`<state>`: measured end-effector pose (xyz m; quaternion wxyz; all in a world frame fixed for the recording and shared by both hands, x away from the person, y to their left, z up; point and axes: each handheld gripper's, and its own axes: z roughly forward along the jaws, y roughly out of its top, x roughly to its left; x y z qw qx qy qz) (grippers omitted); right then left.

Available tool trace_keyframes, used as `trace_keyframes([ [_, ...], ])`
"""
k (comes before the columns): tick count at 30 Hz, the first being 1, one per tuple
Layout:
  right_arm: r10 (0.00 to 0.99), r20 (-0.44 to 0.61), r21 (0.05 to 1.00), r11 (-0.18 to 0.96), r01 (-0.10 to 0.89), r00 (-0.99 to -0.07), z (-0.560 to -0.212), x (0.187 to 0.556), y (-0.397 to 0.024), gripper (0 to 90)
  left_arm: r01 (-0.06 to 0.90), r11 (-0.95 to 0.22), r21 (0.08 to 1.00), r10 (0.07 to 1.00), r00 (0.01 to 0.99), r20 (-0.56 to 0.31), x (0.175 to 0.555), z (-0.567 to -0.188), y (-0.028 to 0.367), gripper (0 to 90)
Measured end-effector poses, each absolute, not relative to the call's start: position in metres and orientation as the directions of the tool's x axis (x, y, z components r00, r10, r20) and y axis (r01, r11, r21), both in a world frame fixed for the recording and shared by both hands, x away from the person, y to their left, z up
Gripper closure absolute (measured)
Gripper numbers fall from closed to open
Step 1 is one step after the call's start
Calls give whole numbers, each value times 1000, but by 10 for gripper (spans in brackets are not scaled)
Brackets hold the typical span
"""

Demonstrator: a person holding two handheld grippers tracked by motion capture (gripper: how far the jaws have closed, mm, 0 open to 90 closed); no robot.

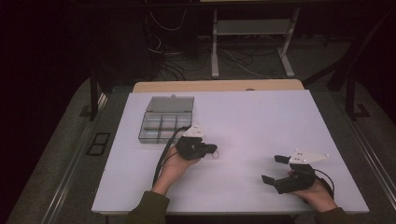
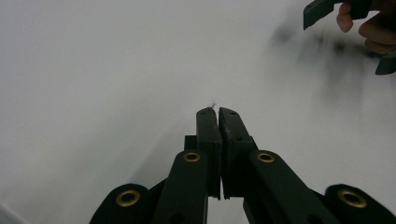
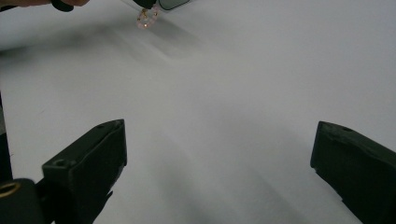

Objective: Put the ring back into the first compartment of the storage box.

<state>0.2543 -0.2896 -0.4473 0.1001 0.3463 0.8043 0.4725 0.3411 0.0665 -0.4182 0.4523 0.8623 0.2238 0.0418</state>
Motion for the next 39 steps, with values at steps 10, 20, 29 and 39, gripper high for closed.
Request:
trace_keyframes([
  [10, 652, 167, 830, 312, 462, -740, -447, 254, -290, 34, 349, -471, 810, 435, 891, -130, 341, -412, 76, 876],
  [20, 651, 167, 830, 312, 461, -741, -447, 254, -290, 34, 357, -453, 817, 444, 885, -141, 342, -405, 89, 876],
  [29, 651, 166, 831, 312, 461, -740, -447, 254, -290, 34, 360, -431, 827, 466, 874, -137, 343, -397, 104, 876],
  [39, 651, 167, 832, 310, 460, -740, -447, 254, -290, 34, 361, -403, 841, 495, 859, -132, 345, -390, 120, 876],
])
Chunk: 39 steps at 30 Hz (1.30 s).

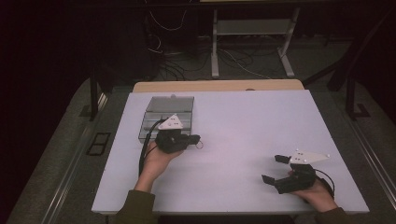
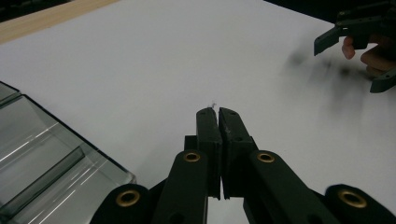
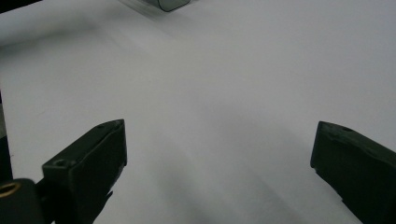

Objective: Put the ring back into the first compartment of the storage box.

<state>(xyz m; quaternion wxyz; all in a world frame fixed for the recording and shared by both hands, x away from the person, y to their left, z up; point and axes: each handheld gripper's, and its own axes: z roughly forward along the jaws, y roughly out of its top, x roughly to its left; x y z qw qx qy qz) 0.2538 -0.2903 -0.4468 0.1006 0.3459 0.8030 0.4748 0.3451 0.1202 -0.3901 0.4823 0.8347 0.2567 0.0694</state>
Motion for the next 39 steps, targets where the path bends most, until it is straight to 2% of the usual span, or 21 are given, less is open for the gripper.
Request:
trace_keyframes([
  [39, 651, 166, 834, 309, 458, -741, -447, 254, -291, 34, 388, -313, 867, 651, 752, -101, 356, -379, 187, 876],
])
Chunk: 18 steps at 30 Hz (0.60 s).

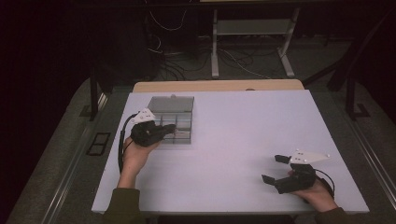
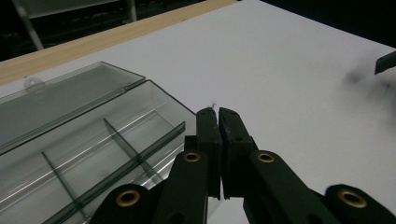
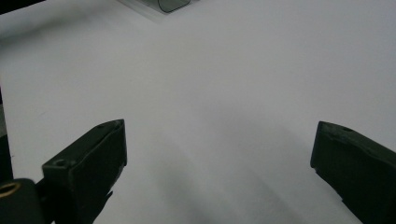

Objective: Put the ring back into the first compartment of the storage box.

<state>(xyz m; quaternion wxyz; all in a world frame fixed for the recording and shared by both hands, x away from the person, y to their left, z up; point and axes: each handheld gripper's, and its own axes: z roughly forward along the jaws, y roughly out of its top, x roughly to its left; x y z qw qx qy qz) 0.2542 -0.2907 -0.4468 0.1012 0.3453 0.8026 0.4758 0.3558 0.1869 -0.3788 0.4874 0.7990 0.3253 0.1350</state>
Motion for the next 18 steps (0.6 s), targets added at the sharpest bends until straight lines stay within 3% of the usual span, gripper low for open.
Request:
trace_keyframes([
  [18, 655, 174, 834, 299, 463, -736, -447, 254, -292, 34, 404, -295, 866, 731, 679, -68, 380, -380, 205, 876],
])
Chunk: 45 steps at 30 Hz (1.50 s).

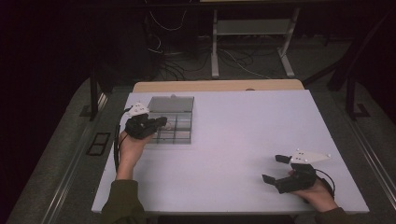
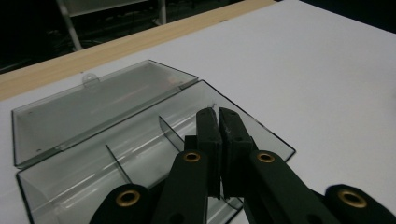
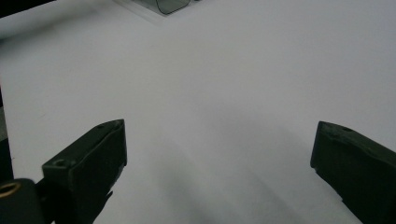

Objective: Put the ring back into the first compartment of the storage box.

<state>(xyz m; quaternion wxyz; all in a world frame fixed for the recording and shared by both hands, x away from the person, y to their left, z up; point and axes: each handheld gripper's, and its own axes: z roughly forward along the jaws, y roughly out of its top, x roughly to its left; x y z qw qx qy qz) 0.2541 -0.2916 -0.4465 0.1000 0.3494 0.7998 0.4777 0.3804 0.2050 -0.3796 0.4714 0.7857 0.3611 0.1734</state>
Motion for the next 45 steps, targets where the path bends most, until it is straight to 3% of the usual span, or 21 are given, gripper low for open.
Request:
trace_keyframes([
  [29, 658, 174, 832, 300, 467, -732, -448, 255, -292, 34, 464, -249, 850, 835, 548, -54, 415, -399, 231, 876],
  [45, 660, 177, 829, 300, 472, -730, -449, 255, -292, 34, 535, -292, 793, 864, 503, -21, 423, -416, 235, 875],
])
